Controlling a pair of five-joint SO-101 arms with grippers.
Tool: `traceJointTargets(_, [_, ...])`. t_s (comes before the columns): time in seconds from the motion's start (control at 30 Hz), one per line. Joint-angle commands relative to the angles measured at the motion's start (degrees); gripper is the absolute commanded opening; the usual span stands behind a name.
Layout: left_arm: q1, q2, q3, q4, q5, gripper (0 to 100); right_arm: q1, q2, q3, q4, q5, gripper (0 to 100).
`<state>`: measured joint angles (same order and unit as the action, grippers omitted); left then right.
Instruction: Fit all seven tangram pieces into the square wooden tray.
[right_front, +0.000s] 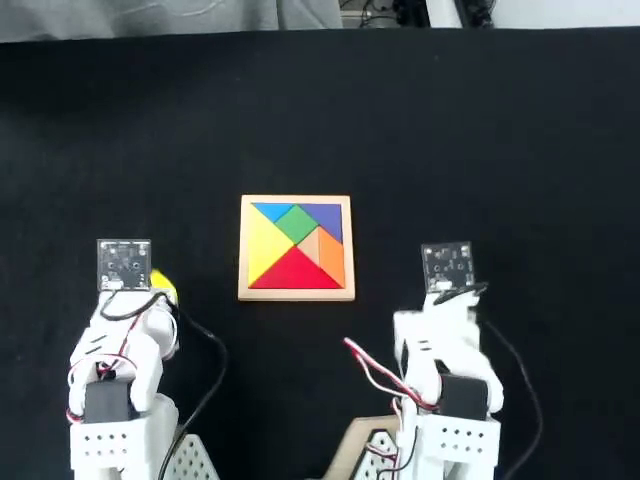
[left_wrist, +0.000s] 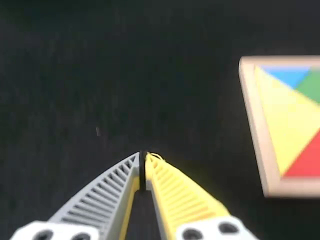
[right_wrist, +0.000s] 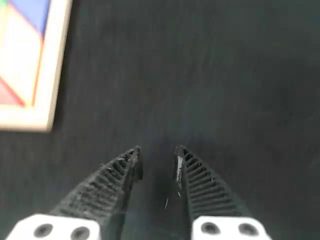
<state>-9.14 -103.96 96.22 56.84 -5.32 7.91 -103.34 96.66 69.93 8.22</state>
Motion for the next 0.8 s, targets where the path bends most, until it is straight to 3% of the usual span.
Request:
traceJointTargets(0.0, [0.57, -0.35, 1.19, 11.25, -0.35, 3, 0.00, -5.14, -0.13, 4.84, -1.05, 11.7])
traceJointTargets(0.07, [0.75, -0.44, 1.10, 16.62, -0.26, 3, 0.00, -5.14, -0.13, 4.92, -1.14, 11.7])
traceJointTargets(0.77, [0.57, -0.26, 1.10, 16.00, -0.09, 3, 2.90, -5.14, -0.13, 4.92, -1.05, 11.7])
